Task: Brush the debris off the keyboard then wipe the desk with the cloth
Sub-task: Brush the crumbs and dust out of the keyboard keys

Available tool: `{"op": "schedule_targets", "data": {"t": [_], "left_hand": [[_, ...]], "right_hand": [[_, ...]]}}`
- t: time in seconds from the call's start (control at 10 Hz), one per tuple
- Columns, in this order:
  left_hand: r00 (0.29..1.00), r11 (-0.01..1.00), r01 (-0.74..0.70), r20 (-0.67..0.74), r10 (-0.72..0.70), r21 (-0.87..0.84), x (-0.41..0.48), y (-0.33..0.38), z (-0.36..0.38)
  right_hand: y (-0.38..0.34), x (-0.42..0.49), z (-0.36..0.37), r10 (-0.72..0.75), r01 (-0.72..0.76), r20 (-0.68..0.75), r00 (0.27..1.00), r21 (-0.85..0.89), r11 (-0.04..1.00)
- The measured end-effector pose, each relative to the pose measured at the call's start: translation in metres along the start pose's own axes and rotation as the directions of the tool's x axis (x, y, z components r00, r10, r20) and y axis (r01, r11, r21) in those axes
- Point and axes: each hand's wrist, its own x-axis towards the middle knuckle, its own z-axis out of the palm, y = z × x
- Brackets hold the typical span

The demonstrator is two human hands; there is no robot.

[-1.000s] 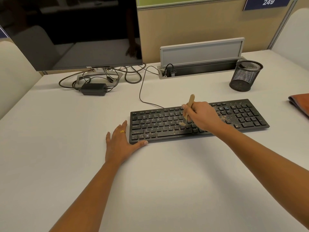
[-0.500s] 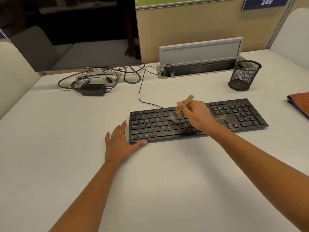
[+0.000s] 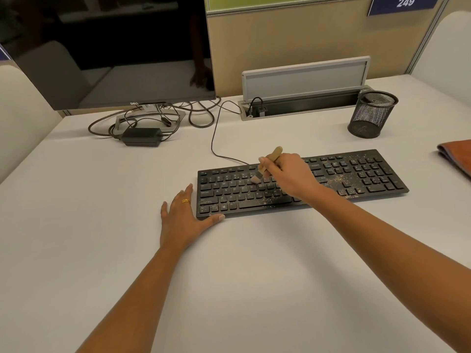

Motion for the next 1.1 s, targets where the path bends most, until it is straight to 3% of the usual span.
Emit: {"op": "schedule_targets", "data": {"t": [0.5, 0.6, 0.8, 1.0, 1.1], "left_hand": [[1.000, 1.000, 0.003, 0.005, -0.003, -0.006, 0.000, 0.000, 0.000], [1.000, 1.000, 0.002, 0.006, -0.002, -0.006, 0.000, 0.000, -0.001], [1.000, 1.000, 0.001, 0.012, -0.001, -0.002, -0.001, 0.001, 0.000], [1.000, 1.000, -0.003, 0.011, 0.003, -0.003, 0.000, 0.000, -0.001], [1.000, 1.000, -0.003, 0.013, 0.003, 0.000, 0.000, 0.001, -0.001]], "right_hand": [[0.003, -0.002, -0.007, -0.017, 0.017, 0.036, 0.999, -0.001, 1.000], [0.010, -0.004, -0.013, -0.050, 0.057, 0.107, 0.993, -0.066, 0.996], [0.018, -0.005, -0.034, -0.025, 0.041, 0.058, 0.998, -0.285, 0.958], [0.018, -0.009, -0.021, 0.063, -0.068, -0.079, 0.995, -0.061, 0.996], [0.015, -0.015, -0.014, 0.055, -0.061, -0.059, 0.997, -0.099, 0.993]]}}
